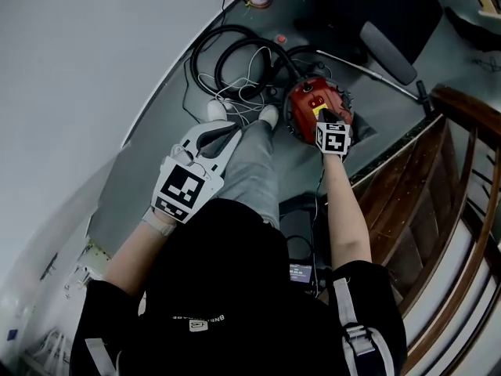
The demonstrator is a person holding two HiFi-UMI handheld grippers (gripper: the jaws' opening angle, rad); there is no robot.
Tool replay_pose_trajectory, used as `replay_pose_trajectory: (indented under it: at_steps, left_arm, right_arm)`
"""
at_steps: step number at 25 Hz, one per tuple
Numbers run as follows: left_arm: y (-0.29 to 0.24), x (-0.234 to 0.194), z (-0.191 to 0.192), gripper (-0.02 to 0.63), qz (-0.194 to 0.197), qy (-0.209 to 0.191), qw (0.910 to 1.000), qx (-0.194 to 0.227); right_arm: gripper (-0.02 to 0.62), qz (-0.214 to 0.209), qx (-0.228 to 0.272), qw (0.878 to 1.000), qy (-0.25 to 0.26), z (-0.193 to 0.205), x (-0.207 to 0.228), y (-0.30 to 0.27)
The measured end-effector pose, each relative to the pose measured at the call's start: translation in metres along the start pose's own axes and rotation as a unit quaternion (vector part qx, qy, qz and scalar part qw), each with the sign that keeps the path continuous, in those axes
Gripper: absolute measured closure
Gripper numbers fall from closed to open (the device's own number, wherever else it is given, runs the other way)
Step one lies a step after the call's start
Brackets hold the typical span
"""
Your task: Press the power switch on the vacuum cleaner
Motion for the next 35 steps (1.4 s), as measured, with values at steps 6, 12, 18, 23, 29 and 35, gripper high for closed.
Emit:
replay_pose_trajectory:
  at_steps: [6, 12, 18, 23, 29, 35]
  left_arm:
    - [-0.022, -0.004, 0.019, 0.590, 0.004, 0.007, 0.9998, -0.020]
    - [-0.038, -0.012, 0.032, 0.590, -0.005, 0.019, 0.9994, -0.028]
    - [-0.047, -0.011, 0.047, 0.590, -0.009, 0.034, 0.9987, -0.037]
    - [-0.053, -0.007, 0.053, 0.590, -0.002, 0.043, 0.9982, -0.041]
    - [-0.057, -0.013, 0.055, 0.590, 0.000, 0.046, 0.9981, -0.041]
    - [-0.058, -0.021, 0.054, 0.590, -0.005, 0.050, 0.9980, -0.039]
  right_arm:
    - [0.568, 0.009, -0.029, 1.000, 0.002, 0.017, 0.014, -0.040]
    - [0.568, 0.017, -0.049, 0.999, 0.004, 0.030, 0.025, -0.074]
    - [0.568, 0.021, -0.067, 0.997, 0.013, 0.036, 0.033, -0.097]
    - [0.569, 0.022, -0.075, 0.997, 0.019, 0.037, 0.037, -0.109]
    - [0.568, 0.029, -0.072, 0.997, 0.024, 0.036, 0.036, -0.111]
    - [0.568, 0.035, -0.084, 0.995, 0.027, 0.035, 0.037, -0.115]
Point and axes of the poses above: the fingertips, and each gripper's own axes: y backward along the fingers, x to its right, z out of its underside, the point moved 7 cm from there along y, backward along the fingers, and after that the axes turned 3 degrees about x, right-handed, at the moved point
